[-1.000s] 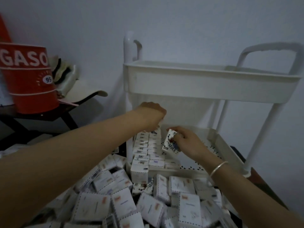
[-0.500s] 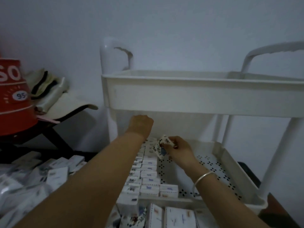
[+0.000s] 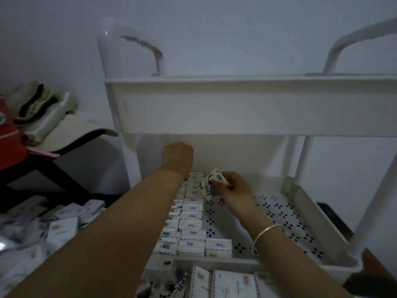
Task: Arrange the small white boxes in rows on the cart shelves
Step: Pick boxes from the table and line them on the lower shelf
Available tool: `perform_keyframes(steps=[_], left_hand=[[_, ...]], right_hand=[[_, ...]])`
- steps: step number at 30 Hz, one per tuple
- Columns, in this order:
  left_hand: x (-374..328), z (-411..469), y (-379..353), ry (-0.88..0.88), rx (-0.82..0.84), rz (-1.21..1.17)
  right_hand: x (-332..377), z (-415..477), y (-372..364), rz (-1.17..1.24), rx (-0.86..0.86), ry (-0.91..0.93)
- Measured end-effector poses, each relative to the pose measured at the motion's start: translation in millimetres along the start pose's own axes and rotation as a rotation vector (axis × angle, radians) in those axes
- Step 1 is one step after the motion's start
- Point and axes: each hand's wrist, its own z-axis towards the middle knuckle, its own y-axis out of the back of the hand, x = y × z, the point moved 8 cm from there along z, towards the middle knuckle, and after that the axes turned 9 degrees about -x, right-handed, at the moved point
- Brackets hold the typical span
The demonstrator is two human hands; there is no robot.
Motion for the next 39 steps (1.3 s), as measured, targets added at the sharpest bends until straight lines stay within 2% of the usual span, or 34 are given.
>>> perform_keyframes(steps=[8, 16, 26, 32, 35, 39], left_hand=[[-0.2, 0.5, -9.3, -0.029, 0.023, -0.034], [1.1, 5.9, -16.4, -0.035, 0.056, -0.199], [-5.2, -12.6, -50.8, -0.009, 0.228, -0.185], [-9.7, -35.8, -65.5, 0.018, 0.212, -0.102], [-5.0, -46.8, -66.3, 0.146, 0.171, -0.297], [-2.5, -71.1, -66.5, 0.252, -0.021, -0.511]], right_hand=[[1.6, 1.2, -2.5, -0.007, -0.012, 0.079], [3.3, 2.7, -1.3, 0.008, -0.025, 0.114], [1.8, 4.2, 1.1, 0.017, -0.051, 0.11], [2.6, 9.4, 1.2, 0.055, -0.105, 0.105], [21.2, 18.0, -7.6, -0.079, -0.078, 0.189], [60.4, 31.4, -30.9, -0.235, -0.059, 0.382]])
